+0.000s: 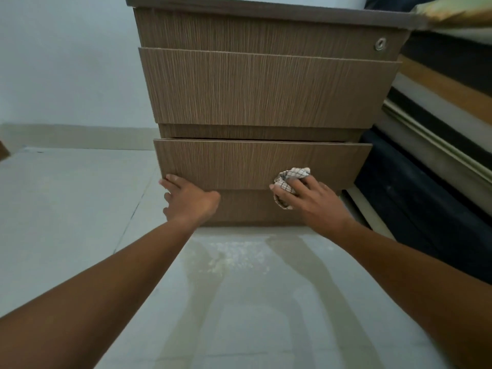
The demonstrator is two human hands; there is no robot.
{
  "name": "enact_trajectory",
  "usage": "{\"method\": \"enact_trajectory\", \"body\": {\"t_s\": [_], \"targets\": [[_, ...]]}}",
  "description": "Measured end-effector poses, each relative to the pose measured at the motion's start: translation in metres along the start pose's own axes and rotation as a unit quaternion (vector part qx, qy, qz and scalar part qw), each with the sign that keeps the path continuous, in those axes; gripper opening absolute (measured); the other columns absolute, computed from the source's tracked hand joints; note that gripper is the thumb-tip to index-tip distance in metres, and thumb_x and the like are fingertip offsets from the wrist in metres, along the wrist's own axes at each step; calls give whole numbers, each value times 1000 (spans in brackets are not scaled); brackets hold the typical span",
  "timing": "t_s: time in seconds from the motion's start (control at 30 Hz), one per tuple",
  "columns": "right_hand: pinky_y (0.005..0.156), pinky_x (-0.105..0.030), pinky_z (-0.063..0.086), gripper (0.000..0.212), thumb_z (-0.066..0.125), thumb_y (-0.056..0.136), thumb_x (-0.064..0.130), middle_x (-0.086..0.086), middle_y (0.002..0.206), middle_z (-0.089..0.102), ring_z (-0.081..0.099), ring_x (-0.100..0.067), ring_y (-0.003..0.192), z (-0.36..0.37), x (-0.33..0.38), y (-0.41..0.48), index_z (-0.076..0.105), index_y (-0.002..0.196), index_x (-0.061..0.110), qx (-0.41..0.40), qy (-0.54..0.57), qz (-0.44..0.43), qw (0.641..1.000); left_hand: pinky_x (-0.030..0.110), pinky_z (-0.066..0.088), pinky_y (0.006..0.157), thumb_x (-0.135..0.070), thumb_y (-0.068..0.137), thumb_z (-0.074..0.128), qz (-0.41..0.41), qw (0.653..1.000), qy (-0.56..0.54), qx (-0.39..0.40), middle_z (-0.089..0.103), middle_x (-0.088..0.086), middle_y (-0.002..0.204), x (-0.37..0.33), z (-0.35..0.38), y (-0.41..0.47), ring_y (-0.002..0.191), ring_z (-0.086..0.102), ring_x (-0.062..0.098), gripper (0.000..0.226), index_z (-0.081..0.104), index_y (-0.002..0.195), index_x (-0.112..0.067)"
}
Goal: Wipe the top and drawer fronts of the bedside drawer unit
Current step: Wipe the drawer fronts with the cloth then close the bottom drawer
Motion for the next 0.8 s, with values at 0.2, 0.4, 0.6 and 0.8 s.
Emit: {"method": "enact_trajectory", "body": {"t_s": [0.2, 0.4, 0.6, 0.8], "targets": [[81, -41, 57, 76, 78, 74, 1, -8, 137, 49, 48, -27, 121, 11, -22, -22, 50, 142, 19, -77, 192, 219, 953, 52, 12, 120, -41, 83, 61, -8, 1000, -8, 19, -22, 15, 161, -19, 35, -11, 151, -3, 36, 112, -20, 152, -5], [106, -37, 48, 75, 74, 79, -5, -1, 144, 45, 49, -23, 128, 43, -38, -37, 50, 144, 22, -118, 311, 349, 876, 56, 14, 119, -41, 83, 61, 13, 1000, 18, 1, -16, 14, 163, -20, 39, 5, 149, 1, 41, 109, -15, 154, -8], [112, -36, 43, 69, 73, 83, -4, 0, 140, 55, 51, -18, 131, 50, -46, -43, 51, 144, 19, -194, 404, 436, 780, 53, 15, 118, -34, 79, 66, 161, 971, 146, -103, 15, 23, 160, -25, 44, -13, 148, 15, 39, 92, 19, 154, -7], [101, -37, 52, 62, 77, 81, 4, 0, 130, 59, 58, -13, 118, 41, -23, -35, 54, 136, 21, -192, 455, 383, 781, 42, 31, 114, -18, 86, 61, 373, 890, 258, -51, 44, 9, 149, -58, 79, -39, 140, 36, 27, 69, 34, 149, -10]]}}
Point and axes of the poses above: each hand's wrist, its own y-axis towards the middle knuckle, its own z-axis out of the palm, x = y × z, the point moved 7 cm from there along y, towards the middle knuckle
